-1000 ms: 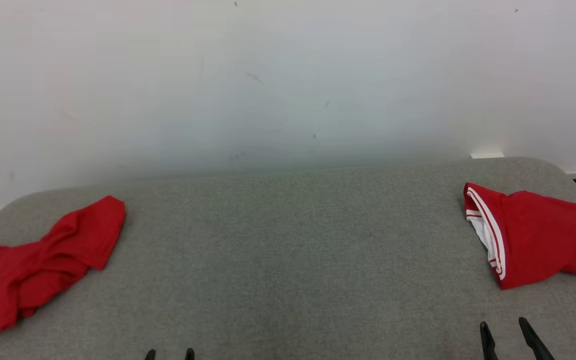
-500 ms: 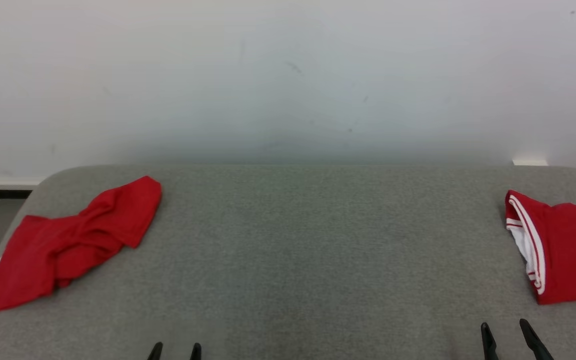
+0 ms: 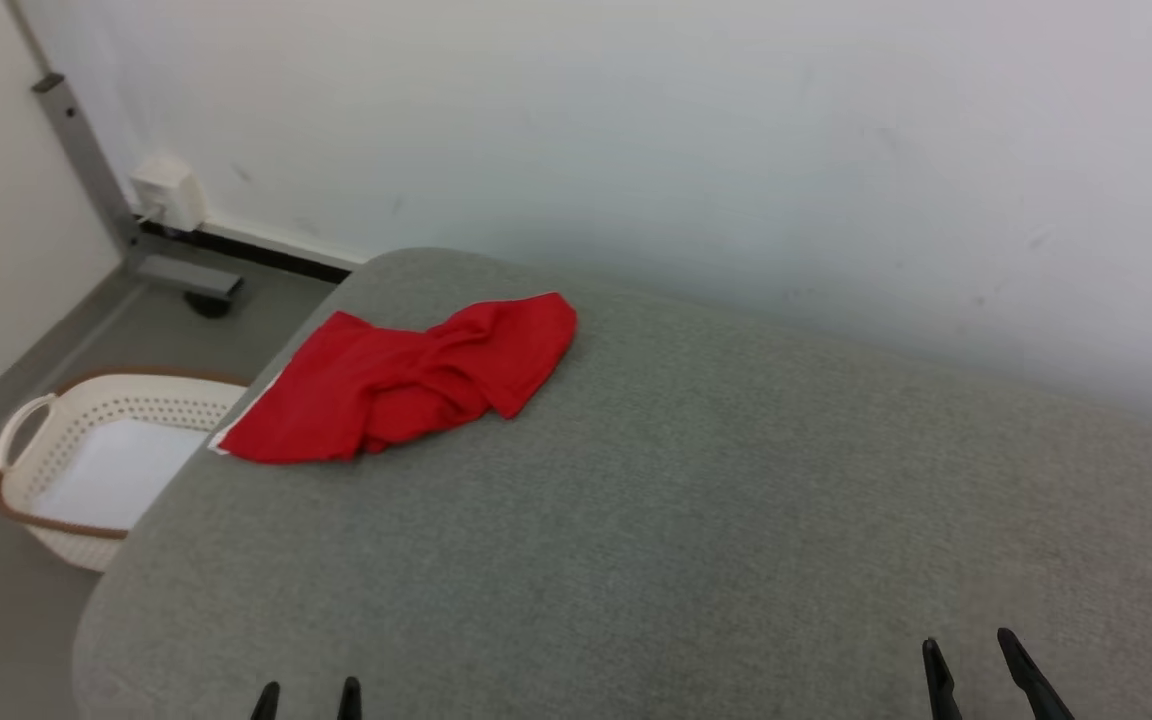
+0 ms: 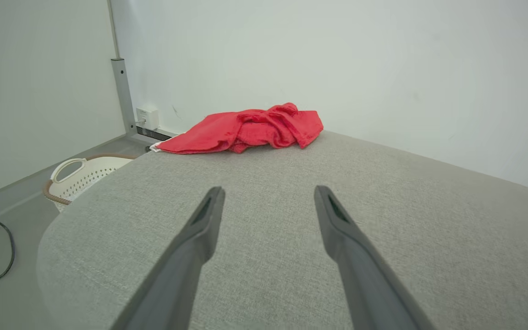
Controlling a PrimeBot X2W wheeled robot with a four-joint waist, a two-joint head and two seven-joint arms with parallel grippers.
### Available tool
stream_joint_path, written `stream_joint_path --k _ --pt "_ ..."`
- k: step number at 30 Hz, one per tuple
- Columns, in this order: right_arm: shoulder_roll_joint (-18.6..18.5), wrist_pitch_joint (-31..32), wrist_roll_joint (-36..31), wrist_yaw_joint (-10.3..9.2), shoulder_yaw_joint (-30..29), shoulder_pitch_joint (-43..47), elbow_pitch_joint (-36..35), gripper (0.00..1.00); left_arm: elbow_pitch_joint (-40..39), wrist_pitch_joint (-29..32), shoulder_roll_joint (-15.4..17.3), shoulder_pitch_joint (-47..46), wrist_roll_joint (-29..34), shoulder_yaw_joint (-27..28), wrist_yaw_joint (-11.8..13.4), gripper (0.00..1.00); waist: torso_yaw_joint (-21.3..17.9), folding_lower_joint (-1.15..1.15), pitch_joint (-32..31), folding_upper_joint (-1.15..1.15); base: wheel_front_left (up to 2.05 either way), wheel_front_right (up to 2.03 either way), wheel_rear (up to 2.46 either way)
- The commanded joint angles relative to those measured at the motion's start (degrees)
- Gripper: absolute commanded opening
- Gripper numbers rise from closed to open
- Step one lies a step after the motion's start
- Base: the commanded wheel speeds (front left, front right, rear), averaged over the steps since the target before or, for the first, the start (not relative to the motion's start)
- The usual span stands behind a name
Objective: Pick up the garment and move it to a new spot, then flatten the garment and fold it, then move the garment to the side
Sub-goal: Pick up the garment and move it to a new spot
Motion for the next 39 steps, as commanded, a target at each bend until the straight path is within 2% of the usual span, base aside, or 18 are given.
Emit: stream_joint_path --k 1,5,11,13,14,17,21,25,27,30,36,39 --pt "0.06 -0.16 0.29 -0.12 0.12 -0.85 0.28 1.0 -0.5 -0.01 0.18 0.46 -0.6 0.45 0.14 1.0 4.78 0.0 0.49 0.0 0.0 0.0 0.0" --pt "0.11 -0.16 0.02 -0.12 0.4 -1.1 0.33 1.0 -1.49 0.0 0.2 0.33 -1.38 1.76 0.51 1.0 5.1 0.0 0.92 0.0 0.0 0.0 0.0" --pt "0.08 -0.16 -0.47 -0.11 0.38 -1.93 -0.09 1.0 -2.65 0.0 0.22 -1.93 -1.3 5.35 -0.3 1.0 2.85 0.0 3.22 0.0 0.0 0.0 0.0" --pt "-0.72 -0.16 -1.43 -0.12 -0.01 -4.07 -1.19 1.0 -3.6 0.0 1.09 -5.93 -1.47 8.57 -1.88 1.0 0.54 0.0 8.27 0.0 0.0 0.0 0.0" --pt "-0.72 -0.16 -1.43 -0.12 -0.01 -4.07 -1.19 1.0 -3.6 0.0 1.09 -5.93 -1.47 8.57 -1.88 1.0 0.54 0.0 8.27 0.0 0.0 0.0 0.0" --pt "-2.44 -0.16 -2.46 -0.11 -0.66 -7.21 -2.37 1.0 -2.65 0.0 2.77 -12.39 -2.38 10.95 -3.92 1.0 -1.46 0.0 15.15 0.0 0.0 0.0 0.0" --pt "-4.91 -0.17 -3.35 -0.11 -1.81 -12.31 -4.23 1.0 1.22 0.0 6.47 -23.03 -3.95 12.21 -6.11 1.0 -3.23 0.0 23.78 0.0 0.0 0.0 0.0" --pt "-7.05 -0.16 -4.32 -0.11 -3.32 -16.27 -5.72 1.0 8.07 0.03 11.6 -33.75 -4.17 9.43 -7.15 1.0 -3.95 0.0 30.45 0.0 0.0 0.0 0.0" --pt "-7.71 -0.16 -4.6 -0.11 -3.59 -17.97 -6.3 1.0 12.15 0.1 12.71 -39.45 -7.09 7.56 -7.42 1.0 -4.19 0.0 32.87 0.0 0.0 0.0 0.0" --pt "-8.74 -0.13 -4.94 -0.12 -3.2 -20.36 -7.04 1.0 18.21 0.52 16.58 -46.26 -9.33 4.23 -7.49 1.0 -4.97 0.0 35.86 0.0 0.0 0.0 0.0" --pt "-9.71 0.2 -5.3 -0.19 -2.51 -22.31 -7.33 1.0 30.57 4.17 21.58 -55.67 -14.12 -2.86 -7.44 1.0 -7.07 0.0 39.26 0.0 0.0 0.0 0.0" --pt "-9.8 0.32 -5.51 -0.2 -2.58 -21.73 -7.15 1.0 36.2 7.81 22.27 -58.2 -16.95 -5.65 -7.46 1.0 -8.18 0.0 39.45 0.0 0.0 0.0 0.0"
